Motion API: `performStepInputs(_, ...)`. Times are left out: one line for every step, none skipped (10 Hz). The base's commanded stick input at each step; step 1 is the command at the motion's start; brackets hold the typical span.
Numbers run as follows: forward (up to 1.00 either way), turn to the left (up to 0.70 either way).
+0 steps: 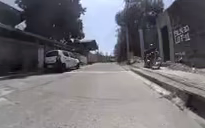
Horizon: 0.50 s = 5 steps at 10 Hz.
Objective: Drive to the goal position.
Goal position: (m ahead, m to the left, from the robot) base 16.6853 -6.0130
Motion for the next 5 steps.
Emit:
performStepInputs(1.00,0.02)
performStepInputs(1.00,-0.34)
performStepInputs(1.00,-0.38)
performStepInputs(1.00,-0.22)
performStepInputs(1.00,-0.02)
